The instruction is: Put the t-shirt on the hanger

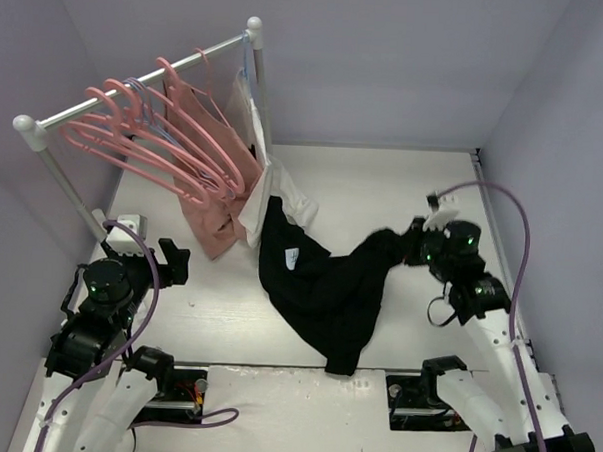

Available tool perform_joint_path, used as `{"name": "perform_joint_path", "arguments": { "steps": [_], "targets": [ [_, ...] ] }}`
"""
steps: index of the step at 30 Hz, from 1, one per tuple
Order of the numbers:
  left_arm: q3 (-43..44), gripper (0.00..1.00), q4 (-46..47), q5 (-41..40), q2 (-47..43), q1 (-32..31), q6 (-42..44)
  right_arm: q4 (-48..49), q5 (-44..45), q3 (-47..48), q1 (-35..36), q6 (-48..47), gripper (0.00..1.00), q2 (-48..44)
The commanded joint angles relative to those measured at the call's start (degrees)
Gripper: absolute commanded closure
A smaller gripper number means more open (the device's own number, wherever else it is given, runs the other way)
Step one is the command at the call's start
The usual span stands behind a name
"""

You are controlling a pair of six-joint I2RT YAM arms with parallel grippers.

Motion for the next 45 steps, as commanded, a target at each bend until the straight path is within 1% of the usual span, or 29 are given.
{"name": "perform_joint_path", "arguments": {
  "steps": [1,2,3,4,5,6,7,9,10,12,13,14,15,17,18,20,23,25,26,29,33,36,38,41,43,44,45],
  "targets": [
    [1.98,0.27,3.0,4.88,1.4,-0.09,-5.32,-4.26,23.23,-6.26,0.03,12.89,0.96,-12.36],
    [1.91,0.27,3.13,5.77,1.98,-0.09,-6.09,-6.21,26.48,-6.83,0.13,13.75,0.93,-12.88],
    [1.85,0.27,3.2,6.26,2.42,-0.09,-7.34,-7.18,27.97,-6.66,0.45,15.54,0.89,-13.09],
    [2.1,0.27,3.2,6.77,3.69,-0.18,-7.86,-7.86,29.83,-5.97,0.79,16.41,0.74,-12.4],
    [2.3,0.27,3.2,7.04,4.85,-0.18,-8.4,-8.41,30.45,-4.75,0.79,17.36,0.63,-10.84],
    [2.74,0.27,3.33,7.43,5.74,-0.18,-8.62,-8.5,30.2,-3.97,0.79,17.26,0.38,-9.59],
    [3.05,0.27,3.33,8.13,6.34,-0.18,-8.65,-7.49,29.29,-3.0,0.79,15.34,0.28,-7.75],
    [3.81,0.27,3.44,9.08,8.18,-0.2,-8.51,-5.04,24.03,-1.64,0.79,11.52,0.24,-4.99],
    [4.0,0.27,3.38,9.21,9.08,-0.27,-8.35,-2.77,21.52,-0.96,0.79,9.26,0.24,-3.5],
    [4.63,0.27,3.45,9.95,10.17,-0.28,-7.71,1.03,14.88,-0.33,0.87,8.43,0.25,-2.12],
    [4.99,0.27,3.38,10.45,10.97,-0.35,-6.99,5.5,8.52,-0.61,0.8,7.2,0.29,-1.18],
    [5.3,0.27,3.45,11.21,11.35,-0.35,-5.72,11.15,1.72,-0.99,0.87,7.18,0.31,0.77],
    [5.42,0.27,3.33,11.61,11.9,-0.42,-4.87,14.48,-2.08,-1.8,0.88,7.18,0.36,2.27],
    [5.26,0.27,3.29,11.99,12.27,-0.44,-3.03,18.92,-7.69,-2.37,1.03,6.92,0.4,6.28],
    [5.1,0.27,3.24,12.43,12.08,-0.44,-1.91,21.44,-11.28,-2.15,1.28,6.5,0.43,10.01],
    [4.17,0.27,3.31,12.81,11.34,-0.44,0.18,25.84,-16.76,-1.55,2.82,4.76,0.44,16.94],
    [1.76,0.27,4.18,12.15,10.01,-0.44,1.49,29.9,-20.69,0.32,5.94,2.14,0.39,26.17],
    [1.09,0.27,4.39,11.91,9.67,-0.44,1.68,31.53,-21.82,2.26,7.32,1.26,0.38,30.28],
    [0.96,0.27,4.33,11.59,9.56,-0.44,1.78,33.84,-23.14,3.32,8.48,1.13,0.38,33.82],
    [1.03,0.27,3.9,10.01,9.32,-0.43,2.41,40.03,-26.81,5.5,11.29,1.52,0.39,41.68],
    [0.65,0.27,3.77,9.97,9.05,-0.44,2.13,40.37,-27.96,10.29,13.24,-0.13,0.4,49.83],
    [0.69,0.27,3.69,9.72,9.18,-0.44,2.16,41.17,-28.82,12.33,13.49,-0.64,0.45,53.87],
    [0.69,0.27,3.7,9.67,9.42,-0.39,2.22,41.64,-29.23,13.25,13.59,-0.92,0.51,55.76],
    [0.78,0.27,3.7,9.73,9.81,-0.44,2.25,41.65,-30.1,13.71,13.71,-1.53,0.67,57.04],
    [0.85,0.27,3.82,10.23,9.88,-0.44,2.1,41.48,-30.0,13.1,13.47,-1.97,0.88,56.25],
    [0.99,0.27,3.85,11.22,9.94,-0.45,1.97,41.25,-29.83,12.75,13.35,-2.13,0.96,55.25],
    [1.32,0.27,4.11,13.32,10.07,-0.52,1.77,41.05,-29.76,12.03,13.22,-2.14,0.99,53.48]
  ]
}}
